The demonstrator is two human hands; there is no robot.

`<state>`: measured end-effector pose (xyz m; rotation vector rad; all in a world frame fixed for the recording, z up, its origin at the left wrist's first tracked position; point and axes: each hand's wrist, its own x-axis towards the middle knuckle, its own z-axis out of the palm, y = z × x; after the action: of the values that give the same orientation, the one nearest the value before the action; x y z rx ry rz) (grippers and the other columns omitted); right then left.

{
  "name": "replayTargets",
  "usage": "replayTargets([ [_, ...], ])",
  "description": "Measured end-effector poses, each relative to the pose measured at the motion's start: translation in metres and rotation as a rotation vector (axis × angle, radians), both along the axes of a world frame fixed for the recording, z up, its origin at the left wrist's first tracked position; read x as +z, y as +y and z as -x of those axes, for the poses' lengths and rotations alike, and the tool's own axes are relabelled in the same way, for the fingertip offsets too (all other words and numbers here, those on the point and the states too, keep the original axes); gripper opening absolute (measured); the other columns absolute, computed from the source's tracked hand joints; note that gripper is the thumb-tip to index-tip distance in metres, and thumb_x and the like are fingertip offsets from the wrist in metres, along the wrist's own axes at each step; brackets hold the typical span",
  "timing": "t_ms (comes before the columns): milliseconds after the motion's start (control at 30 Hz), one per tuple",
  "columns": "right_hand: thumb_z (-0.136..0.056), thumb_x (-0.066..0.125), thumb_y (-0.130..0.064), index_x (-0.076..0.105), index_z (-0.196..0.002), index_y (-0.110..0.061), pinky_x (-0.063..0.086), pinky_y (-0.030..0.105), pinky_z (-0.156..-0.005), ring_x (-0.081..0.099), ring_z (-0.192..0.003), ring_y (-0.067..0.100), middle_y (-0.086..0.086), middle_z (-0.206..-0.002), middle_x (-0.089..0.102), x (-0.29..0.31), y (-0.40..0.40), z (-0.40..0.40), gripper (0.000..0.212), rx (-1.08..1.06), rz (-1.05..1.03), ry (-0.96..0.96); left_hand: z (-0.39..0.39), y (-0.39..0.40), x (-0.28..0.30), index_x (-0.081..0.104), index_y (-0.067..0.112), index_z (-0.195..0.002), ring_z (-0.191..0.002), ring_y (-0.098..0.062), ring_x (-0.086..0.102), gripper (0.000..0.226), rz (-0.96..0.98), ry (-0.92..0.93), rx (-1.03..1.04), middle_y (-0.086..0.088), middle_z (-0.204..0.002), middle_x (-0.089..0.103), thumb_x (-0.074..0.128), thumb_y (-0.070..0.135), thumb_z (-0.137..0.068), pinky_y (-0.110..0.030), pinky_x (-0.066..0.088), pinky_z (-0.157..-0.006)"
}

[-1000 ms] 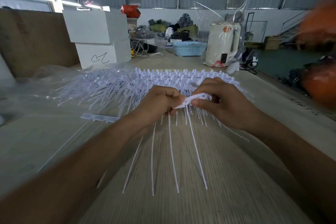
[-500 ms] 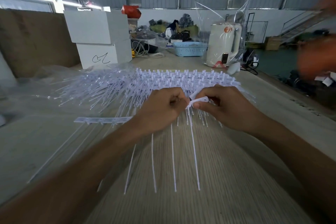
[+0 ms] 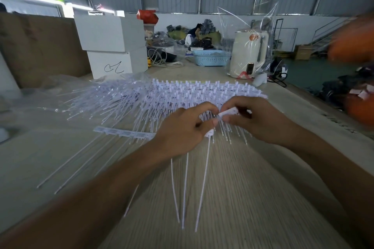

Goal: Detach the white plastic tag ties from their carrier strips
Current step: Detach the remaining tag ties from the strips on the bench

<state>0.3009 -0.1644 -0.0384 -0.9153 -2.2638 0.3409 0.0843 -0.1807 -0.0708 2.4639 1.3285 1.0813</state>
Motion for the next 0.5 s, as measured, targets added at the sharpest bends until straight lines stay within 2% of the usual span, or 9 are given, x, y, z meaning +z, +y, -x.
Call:
replayTargets([
  [67, -0.093, 0.069, -0.020, 0.067, -0.097, -0.018, 0.032, 0.015, -0.056, 0.042, -0.056, 0.006, -0.011, -0.070, 0.058, -0.0047, -0.0020, 0.0071, 0.005, 0.066, 0.014, 0.024, -0.0019, 0.0009, -0.0011, 0.060, 0.033, -0.105, -0.036, -0.008, 0.040, 0.010, -0.027, -0.026, 0.006, 0.014, -0.045, 0.049, 0.053, 0.039, -0.102, -0.021, 0.024, -0.046],
  [133, -0.095, 0.067, -0.020, 0.061, -0.104, -0.018, 0.032, 0.018, -0.056, 0.039, -0.056, 0.008, -0.007, -0.069, 0.056, -0.0055, -0.0028, 0.0089, 0.011, 0.116, 0.061, 0.075, -0.0013, 0.0016, -0.0009, 0.060, 0.031, -0.097, -0.035, -0.007, 0.039, 0.010, -0.036, -0.073, 0.007, 0.013, -0.044, 0.047, 0.054, 0.036, -0.102, -0.021, 0.023, -0.046],
  [167, -0.095, 0.066, -0.020, 0.056, -0.109, -0.017, 0.033, 0.022, -0.056, 0.039, -0.056, 0.013, -0.001, -0.070, 0.057, -0.0053, -0.0031, 0.0081, 0.016, 0.144, 0.098, 0.098, -0.0007, 0.0020, -0.0003, 0.061, 0.031, -0.095, -0.035, -0.006, 0.039, 0.010, -0.035, -0.091, 0.005, 0.013, -0.043, 0.046, 0.054, 0.036, -0.102, -0.021, 0.024, -0.047],
  [233, -0.095, 0.065, -0.020, 0.048, -0.117, -0.019, 0.037, 0.037, -0.058, 0.045, -0.064, 0.034, 0.017, -0.074, 0.057, -0.0052, -0.0032, 0.0069, 0.028, 0.166, 0.177, 0.148, 0.0001, 0.0020, 0.0005, 0.063, 0.032, -0.092, -0.035, -0.006, 0.038, 0.011, -0.028, -0.115, -0.019, 0.011, -0.042, 0.045, 0.056, 0.034, -0.100, -0.021, 0.025, -0.048],
  [267, -0.094, 0.065, -0.022, 0.045, -0.119, -0.020, 0.040, 0.043, -0.060, 0.047, -0.068, 0.039, 0.019, -0.072, 0.056, -0.0056, -0.0031, 0.0070, 0.033, 0.148, 0.191, 0.170, 0.0004, 0.0015, 0.0008, 0.064, 0.032, -0.090, -0.035, -0.006, 0.038, 0.012, -0.027, -0.129, -0.032, 0.011, -0.041, 0.044, 0.057, 0.034, -0.100, -0.022, 0.026, -0.049],
  [367, -0.085, 0.067, -0.035, 0.051, -0.115, -0.020, 0.047, 0.052, -0.066, 0.057, -0.067, 0.039, 0.002, -0.057, 0.051, -0.0064, -0.0020, 0.0074, 0.038, 0.064, 0.158, 0.189, 0.0008, 0.0018, 0.0008, 0.059, 0.033, -0.090, -0.035, -0.007, 0.037, 0.009, -0.025, -0.164, -0.040, 0.011, -0.041, 0.045, 0.057, 0.038, -0.098, -0.024, 0.030, -0.049],
  [500, -0.082, 0.071, -0.039, 0.056, -0.109, -0.020, 0.046, 0.056, -0.066, 0.057, -0.068, 0.047, 0.000, -0.054, 0.054, -0.0049, -0.0033, 0.0063, 0.036, 0.074, 0.178, 0.236, 0.0005, 0.0014, 0.0007, 0.054, 0.031, -0.098, -0.035, -0.008, 0.035, 0.009, -0.016, -0.115, -0.042, 0.009, -0.043, 0.045, 0.053, 0.040, -0.102, -0.024, 0.029, -0.046],
])
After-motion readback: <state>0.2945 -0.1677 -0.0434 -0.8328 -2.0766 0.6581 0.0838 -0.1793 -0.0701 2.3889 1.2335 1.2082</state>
